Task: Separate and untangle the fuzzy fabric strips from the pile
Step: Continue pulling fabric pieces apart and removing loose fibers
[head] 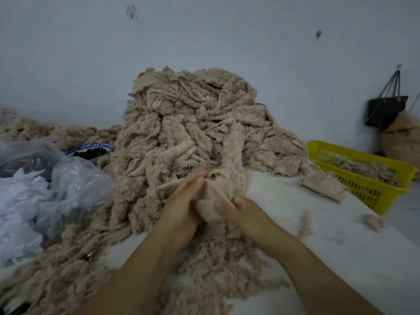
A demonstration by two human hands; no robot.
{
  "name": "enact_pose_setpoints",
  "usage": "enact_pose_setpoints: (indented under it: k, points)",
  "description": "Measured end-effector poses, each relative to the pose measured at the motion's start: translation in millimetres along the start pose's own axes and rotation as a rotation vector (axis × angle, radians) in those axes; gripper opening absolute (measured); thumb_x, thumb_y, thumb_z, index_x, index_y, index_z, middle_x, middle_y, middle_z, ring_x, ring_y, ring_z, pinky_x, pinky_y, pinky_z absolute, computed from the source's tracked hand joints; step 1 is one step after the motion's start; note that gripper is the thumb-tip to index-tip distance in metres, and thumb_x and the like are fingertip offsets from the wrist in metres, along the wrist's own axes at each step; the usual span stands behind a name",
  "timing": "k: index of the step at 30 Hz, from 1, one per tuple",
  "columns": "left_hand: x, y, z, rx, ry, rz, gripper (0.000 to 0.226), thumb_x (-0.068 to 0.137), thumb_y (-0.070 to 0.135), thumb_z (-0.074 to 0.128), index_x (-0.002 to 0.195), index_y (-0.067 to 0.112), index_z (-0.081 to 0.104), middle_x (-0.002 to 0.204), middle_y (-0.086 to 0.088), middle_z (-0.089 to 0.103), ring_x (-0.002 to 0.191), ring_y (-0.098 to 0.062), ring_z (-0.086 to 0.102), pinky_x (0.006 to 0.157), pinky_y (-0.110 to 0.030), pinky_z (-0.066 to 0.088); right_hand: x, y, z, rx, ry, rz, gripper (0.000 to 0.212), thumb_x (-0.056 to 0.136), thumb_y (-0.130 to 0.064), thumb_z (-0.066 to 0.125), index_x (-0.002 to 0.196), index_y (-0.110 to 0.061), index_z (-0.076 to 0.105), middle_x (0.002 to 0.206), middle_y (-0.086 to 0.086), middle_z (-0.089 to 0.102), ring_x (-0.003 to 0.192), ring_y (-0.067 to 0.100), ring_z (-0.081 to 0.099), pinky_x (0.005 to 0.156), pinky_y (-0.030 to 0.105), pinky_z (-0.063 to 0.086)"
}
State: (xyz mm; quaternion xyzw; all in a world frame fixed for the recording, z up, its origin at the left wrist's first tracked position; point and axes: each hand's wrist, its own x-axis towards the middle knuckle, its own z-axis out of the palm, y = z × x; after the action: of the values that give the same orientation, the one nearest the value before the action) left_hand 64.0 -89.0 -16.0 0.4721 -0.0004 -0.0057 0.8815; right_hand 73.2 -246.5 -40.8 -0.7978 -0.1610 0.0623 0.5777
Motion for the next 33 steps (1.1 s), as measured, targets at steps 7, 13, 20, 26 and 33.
enact_pose_setpoints:
  k: [7, 13, 20, 26, 33]
  points:
    - [-6.0, 0.1, 2.4, 0.228, 0.003, 0.079, 0.023, 0.09, 0.015, 0.064, 0.106, 0.027, 0.076, 0.116, 0.001, 0.072, 0.117, -0.018, 0.063, 0.094, -0.034, 0.052, 5.7, 2.9, 3.6, 0.287, -0.009, -0.036, 0.064, 0.075, -0.09, 0.043, 0.117, -0.049, 0.066, 0.125, -0.02, 0.066, 0.12, 0.0, 0.058, 0.107, 0.032, 0.043]
    - [-14.3, -21.1, 7.3, 0.827, -0.286, 0.233, 0.046, 0.096, 0.029, 0.055, 0.123, 0.066, 0.048, 0.081, 0.012, 0.054, 0.071, -0.011, 0.051, 0.064, -0.033, 0.051, 4.4, 1.3, -5.3, 0.37, 0.111, 0.103, 0.027, 0.094, -0.038, 0.053, 0.09, -0.015, 0.067, 0.081, 0.009, 0.071, 0.077, 0.021, 0.069, 0.068, 0.032, 0.055]
    - [-12.9, -24.3, 6.0, 0.727, -0.253, 0.233, 0.04, 0.103, 0.027, 0.05, 0.125, 0.061, 0.052, 0.125, 0.028, 0.057, 0.104, 0.015, 0.057, 0.079, -0.007, 0.048, 8.2, 1.0, -8.8, 0.388, 0.434, 0.203, 0.03, 0.103, -0.034, 0.045, 0.091, -0.015, 0.065, 0.087, 0.009, 0.069, 0.083, 0.023, 0.067, 0.074, 0.036, 0.054]
    - [-9.7, -26.3, 1.1, 0.65, -0.116, 0.182, 0.039, 0.104, 0.028, 0.046, 0.126, 0.06, 0.053, 0.134, 0.029, 0.05, 0.113, 0.017, 0.052, 0.083, -0.008, 0.047, 15.1, 0.2, -3.6, 0.457, 0.478, 0.187, 0.046, 0.103, -0.05, 0.036, 0.116, -0.019, 0.067, 0.106, 0.003, 0.073, 0.098, 0.018, 0.069, 0.09, 0.038, 0.055]
    - [3.3, -15.0, -3.5, 0.229, 0.175, 0.181, 0.039, 0.104, 0.014, 0.046, 0.117, 0.044, 0.066, 0.089, 0.018, 0.071, 0.081, -0.001, 0.07, 0.065, -0.019, 0.055, 18.4, 1.8, -9.2, 0.523, 0.587, 0.204, 0.046, 0.103, -0.05, 0.037, 0.111, -0.018, 0.069, 0.1, 0.007, 0.073, 0.095, 0.027, 0.069, 0.089, 0.045, 0.056]
